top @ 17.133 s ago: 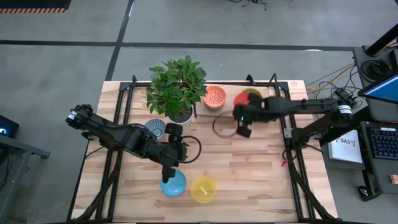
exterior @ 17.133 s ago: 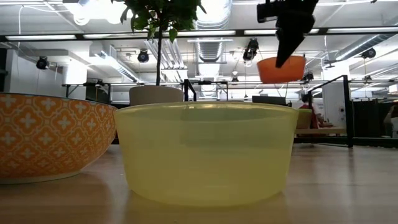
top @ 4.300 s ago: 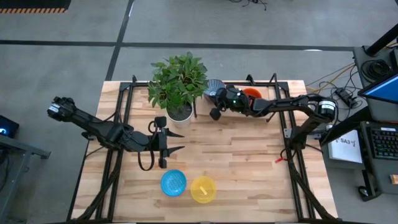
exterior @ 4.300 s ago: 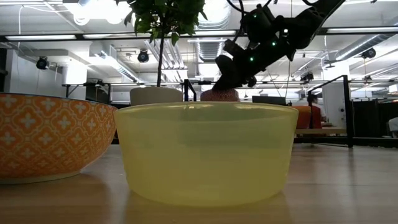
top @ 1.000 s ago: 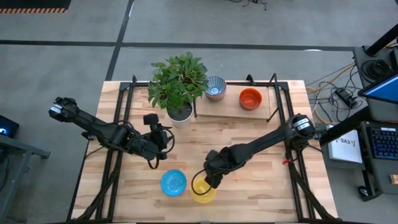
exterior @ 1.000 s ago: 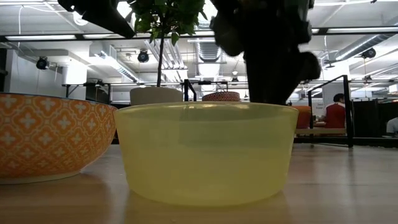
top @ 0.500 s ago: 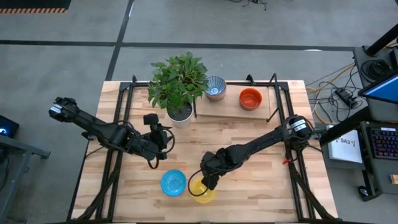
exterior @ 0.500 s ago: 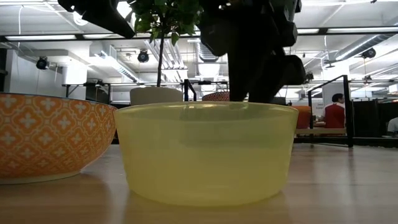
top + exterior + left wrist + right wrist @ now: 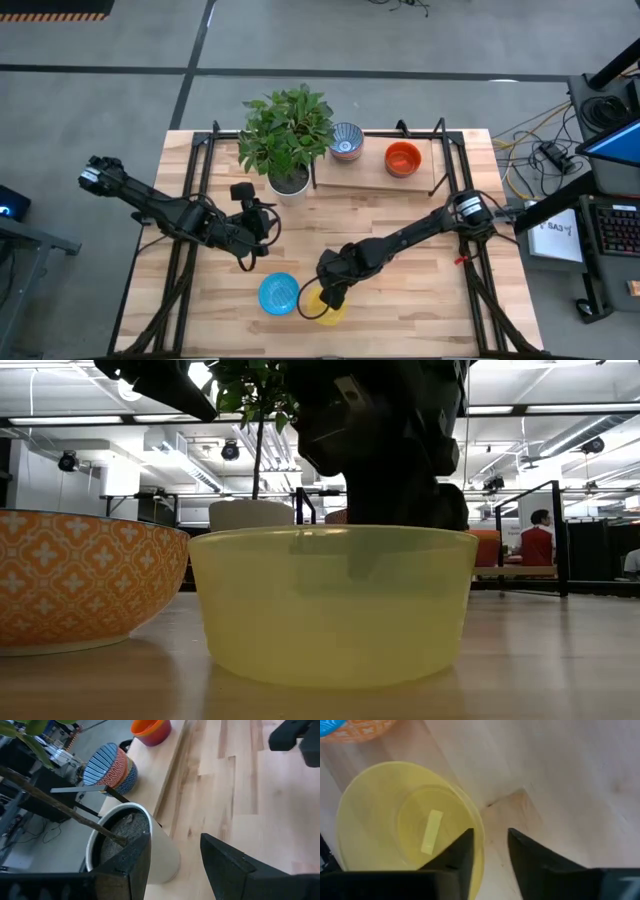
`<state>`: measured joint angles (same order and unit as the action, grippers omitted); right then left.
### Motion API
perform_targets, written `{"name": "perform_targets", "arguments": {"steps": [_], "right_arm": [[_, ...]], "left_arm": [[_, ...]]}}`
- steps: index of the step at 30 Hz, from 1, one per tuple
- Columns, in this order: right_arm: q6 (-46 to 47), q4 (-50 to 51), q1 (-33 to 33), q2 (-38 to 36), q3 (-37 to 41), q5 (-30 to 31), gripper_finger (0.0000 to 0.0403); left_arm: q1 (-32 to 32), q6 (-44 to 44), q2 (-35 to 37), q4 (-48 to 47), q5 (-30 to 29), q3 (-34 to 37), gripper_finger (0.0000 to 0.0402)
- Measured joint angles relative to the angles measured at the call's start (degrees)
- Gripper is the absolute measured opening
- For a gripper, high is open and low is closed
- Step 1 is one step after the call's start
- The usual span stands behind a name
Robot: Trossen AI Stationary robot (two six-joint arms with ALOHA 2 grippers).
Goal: Place and stack bowls onto a shelf
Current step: Stack the yellow bowl on the orange bowl on the shelf
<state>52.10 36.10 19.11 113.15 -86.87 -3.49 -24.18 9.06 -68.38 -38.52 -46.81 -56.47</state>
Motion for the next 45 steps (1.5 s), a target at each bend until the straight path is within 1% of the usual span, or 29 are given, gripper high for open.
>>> {"name": "perform_targets", "arguments": {"steps": [4, 5, 10, 13, 18, 21, 25, 27, 29, 34, 37, 40, 43, 45], "right_arm": [[-1.3, 0.0, -0.1, -0.6, 0.0, 0.0, 0.0030], [-1.8, 0.0, -0.2, -0.8, 0.0, 0.0, 0.0020], [-3.6, 3.1, -1.6, -2.3, 0.0, -0.1, 0.0009], [-5.8, 7.5, -3.5, -5.1, 0.0, -0.2, 0.0009], [-10.3, 15.1, -8.8, -12.2, 0.0, 0.7, 0.0009], [-13.2, 19.6, -12.9, -17.6, 0.0, 3.0, 0.0009], [-16.6, 28.8, -20.3, -24.6, 0.0, 8.6, 0.0009], [-18.2, 32.9, -25.1, -27.9, 0.0, 10.9, 0.0009], [-20.2, 35.3, -30.6, -31.2, 0.0, 11.8, 0.0009], [-26.7, 36.8, -46.5, -37.1, 0.0, 12.3, 0.0008], [-30.9, 37.0, -55.6, -38.4, 0.2, 12.2, 0.0008], [-34.1, 37.0, -62.5, -38.3, 0.9, 10.7, 0.0008], [-36.6, 36.9, -66.6, -37.1, 1.8, 9.1, 0.0008], [-37.6, 36.9, -67.8, -36.0, 2.6, 9.0, 0.0008]], "left_arm": [[0.0, 0.0, 0.0, 0.1, -0.7, 0.0, 0.0155], [0.0, -0.2, 0.0, 0.1, -0.7, 0.0, 0.0155], [0.0, -0.5, 0.0, 0.5, -0.8, 0.0, 0.0155], [0.0, -0.6, 0.0, 0.6, -1.7, 0.0, 0.0155], [0.0, -0.6, 0.0, 1.0, -3.7, 0.0, 0.0155], [0.0, -0.9, 0.0, 1.3, -3.7, 0.0, 0.0155], [0.0, -0.9, 0.0, 1.5, -3.8, 0.0, 0.0155], [0.0, -0.9, 0.0, 1.6, -3.8, 0.0, 0.0155], [0.0, -1.0, 0.0, 1.6, -4.0, 0.0, 0.0155], [0.0, -1.1, 0.0, 1.7, -7.3, 0.0, 0.0155], [0.0, -1.1, 0.0, 1.7, -8.0, 0.0, 0.0155], [0.0, -1.1, 0.0, 1.7, -8.2, 0.0, 0.0155], [0.0, -1.1, 0.0, 1.7, -8.3, 0.0, 0.0155], [0.0, -1.1, 0.0, 1.7, -8.3, 0.0, 0.0155]]}}
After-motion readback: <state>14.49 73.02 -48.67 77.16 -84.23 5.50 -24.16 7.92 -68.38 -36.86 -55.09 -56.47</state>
